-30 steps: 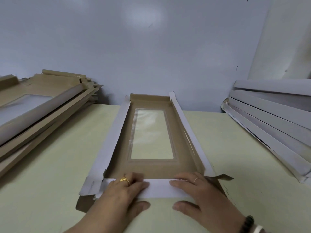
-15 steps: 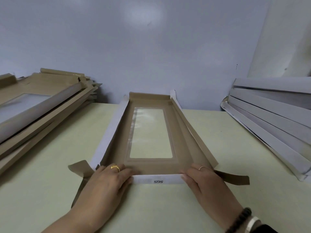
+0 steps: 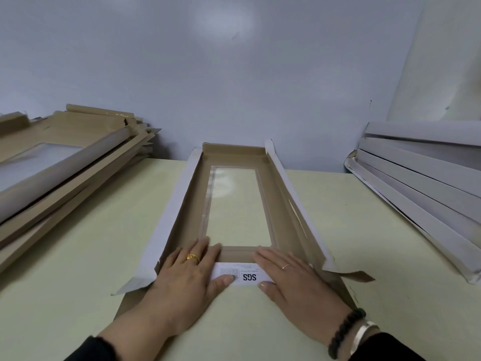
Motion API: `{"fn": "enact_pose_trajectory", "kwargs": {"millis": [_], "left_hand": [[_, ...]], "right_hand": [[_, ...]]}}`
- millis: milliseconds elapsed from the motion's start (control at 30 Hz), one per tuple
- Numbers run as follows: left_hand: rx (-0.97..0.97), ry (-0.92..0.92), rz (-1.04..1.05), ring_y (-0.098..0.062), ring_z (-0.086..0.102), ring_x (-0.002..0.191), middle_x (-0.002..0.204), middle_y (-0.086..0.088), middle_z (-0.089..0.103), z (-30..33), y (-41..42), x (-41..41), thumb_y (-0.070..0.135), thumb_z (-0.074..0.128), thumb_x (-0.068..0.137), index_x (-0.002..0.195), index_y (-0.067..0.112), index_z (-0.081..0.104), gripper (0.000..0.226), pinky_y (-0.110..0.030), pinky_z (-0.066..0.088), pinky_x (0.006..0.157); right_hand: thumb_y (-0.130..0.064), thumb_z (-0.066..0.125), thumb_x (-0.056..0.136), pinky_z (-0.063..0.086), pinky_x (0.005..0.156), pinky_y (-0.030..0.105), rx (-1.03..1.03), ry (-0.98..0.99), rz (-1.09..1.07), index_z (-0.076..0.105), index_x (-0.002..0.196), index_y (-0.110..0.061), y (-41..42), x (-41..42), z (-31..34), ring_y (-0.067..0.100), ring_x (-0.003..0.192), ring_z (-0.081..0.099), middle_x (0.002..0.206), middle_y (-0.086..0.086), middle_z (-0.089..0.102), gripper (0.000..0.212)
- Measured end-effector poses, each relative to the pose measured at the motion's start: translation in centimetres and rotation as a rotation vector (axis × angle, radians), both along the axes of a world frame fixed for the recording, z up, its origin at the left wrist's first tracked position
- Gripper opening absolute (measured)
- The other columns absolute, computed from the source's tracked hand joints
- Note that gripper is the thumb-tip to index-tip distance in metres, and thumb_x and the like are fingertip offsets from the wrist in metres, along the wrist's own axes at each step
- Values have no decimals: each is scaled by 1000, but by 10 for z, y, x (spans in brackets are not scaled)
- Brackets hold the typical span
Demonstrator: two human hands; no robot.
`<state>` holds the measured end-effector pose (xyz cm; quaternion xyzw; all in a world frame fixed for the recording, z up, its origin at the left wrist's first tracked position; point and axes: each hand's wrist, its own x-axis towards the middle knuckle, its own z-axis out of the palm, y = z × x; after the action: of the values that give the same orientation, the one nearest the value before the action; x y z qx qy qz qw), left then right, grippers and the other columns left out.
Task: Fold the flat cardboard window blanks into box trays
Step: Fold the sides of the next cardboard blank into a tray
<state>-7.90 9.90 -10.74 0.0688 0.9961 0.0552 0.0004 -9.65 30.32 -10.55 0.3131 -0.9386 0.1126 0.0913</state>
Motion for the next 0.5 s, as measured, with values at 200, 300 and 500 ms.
{"fn": "enact_pose_trajectory", "kwargs": {"millis": [200,300,500], "left_hand": [[92,-40,-40,-3,-12,141,156,13,-7,-2,-7,-11,69,14,85,147,37,4,71,-29,-1,115],[105,3,-50,-2,-6,141,156,13,-1,-3,-8,-14,63,25,90,146,38,11,63,-27,3,112],[157,284,-172,-2,46,109,119,22,54,8,-10,1,70,6,85,116,37,55,66,-15,27,88]], "right_hand": [[-34,22,101,-7,110,14,11,-140,-3,10,147,-31,10,-12,-10,-10,136,-8,152,-23,-3,48],[-34,29,100,-3,110,13,-29,-166,-11,17,146,-30,10,-19,-10,-9,137,1,152,-22,6,47],[-39,72,74,33,62,18,-94,99,-117,63,104,-24,12,-3,5,10,80,60,85,-9,65,35]]}}
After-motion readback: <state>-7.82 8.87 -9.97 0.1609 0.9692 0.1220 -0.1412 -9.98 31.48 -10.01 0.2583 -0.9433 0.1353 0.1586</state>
